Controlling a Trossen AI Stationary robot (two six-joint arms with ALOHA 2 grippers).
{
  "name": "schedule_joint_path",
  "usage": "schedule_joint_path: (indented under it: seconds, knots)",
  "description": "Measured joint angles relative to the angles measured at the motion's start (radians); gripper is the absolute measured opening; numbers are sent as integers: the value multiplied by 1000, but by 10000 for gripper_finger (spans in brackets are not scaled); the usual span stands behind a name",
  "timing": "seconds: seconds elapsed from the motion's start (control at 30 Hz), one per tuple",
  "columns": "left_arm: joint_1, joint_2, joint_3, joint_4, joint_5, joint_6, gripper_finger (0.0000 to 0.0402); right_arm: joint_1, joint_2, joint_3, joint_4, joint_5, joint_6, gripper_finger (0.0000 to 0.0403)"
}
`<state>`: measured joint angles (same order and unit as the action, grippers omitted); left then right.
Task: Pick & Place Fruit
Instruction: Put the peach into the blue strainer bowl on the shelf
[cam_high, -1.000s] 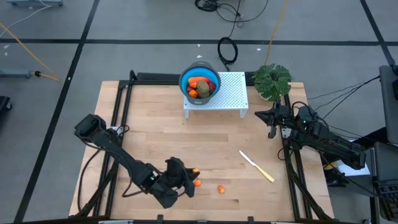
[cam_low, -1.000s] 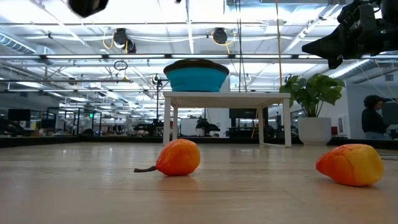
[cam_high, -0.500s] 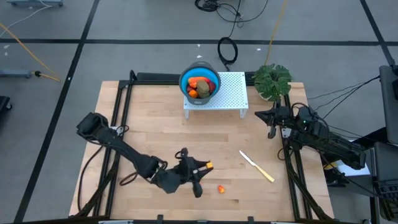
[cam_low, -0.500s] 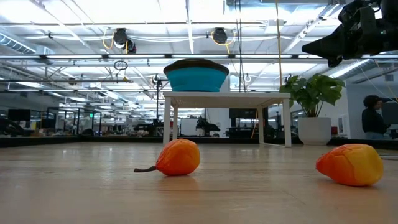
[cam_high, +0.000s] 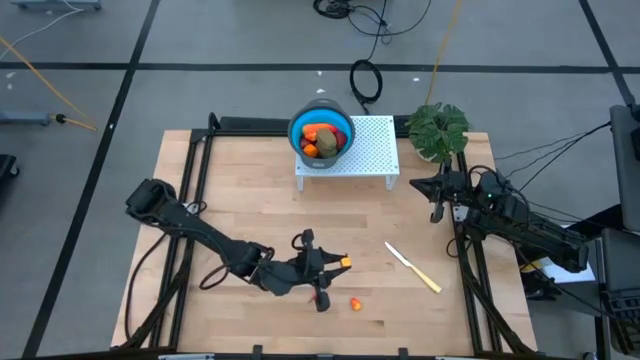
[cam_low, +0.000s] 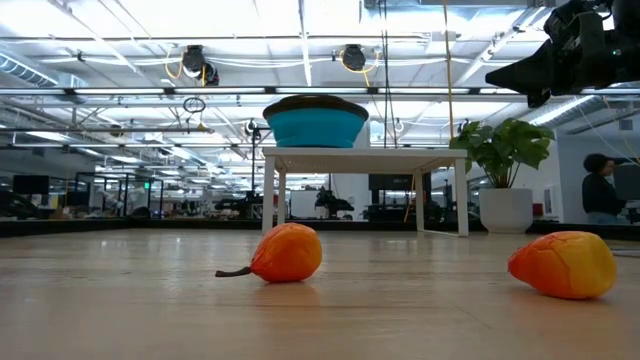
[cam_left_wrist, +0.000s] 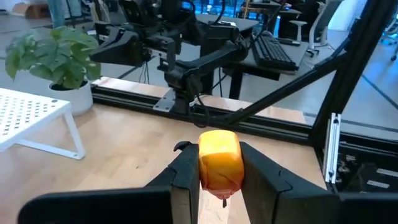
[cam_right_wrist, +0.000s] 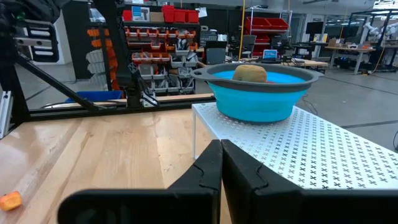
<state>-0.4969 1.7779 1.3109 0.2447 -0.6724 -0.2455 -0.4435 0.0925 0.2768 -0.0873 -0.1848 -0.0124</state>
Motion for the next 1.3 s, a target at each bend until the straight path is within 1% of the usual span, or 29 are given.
schedule_joint_path:
  seconds: [0.07, 0.13, 0.3, 0.43, 0.57, 0.67, 0.73, 0.87, 1.17, 1.3]
  knots:
    - [4, 0, 0, 4, -2, -38, 82, 0, 0, 0, 0, 0, 0, 0]
    - [10, 0, 0, 19, -2, -121, 82, 0, 0, 0, 0, 0, 0, 0]
    - [55, 0, 0, 42, -5, -418, 82, 0, 0, 0, 0, 0, 0, 0]
    - [98, 0, 0, 45, -6, -625, 82, 0, 0, 0, 0, 0, 0, 0]
    - [141, 0, 0, 46, 24, -780, 82, 0, 0, 0, 0, 0, 0, 0]
    - [178, 0, 0, 45, 90, -846, 83, 0, 0, 0, 0, 0, 0, 0]
    - [206, 0, 0, 56, 153, -867, 83, 0, 0, 0, 0, 0, 0, 0]
    - [263, 0, 0, 127, 283, -856, 83, 0, 0, 0, 0, 0, 0, 0]
    - [397, 0, 1, 317, 561, -724, 83, 0, 0, 0, 0, 0, 0, 0]
    - [456, 0, 1, 427, 695, -632, 83, 0, 0, 0, 0, 0, 0, 0]
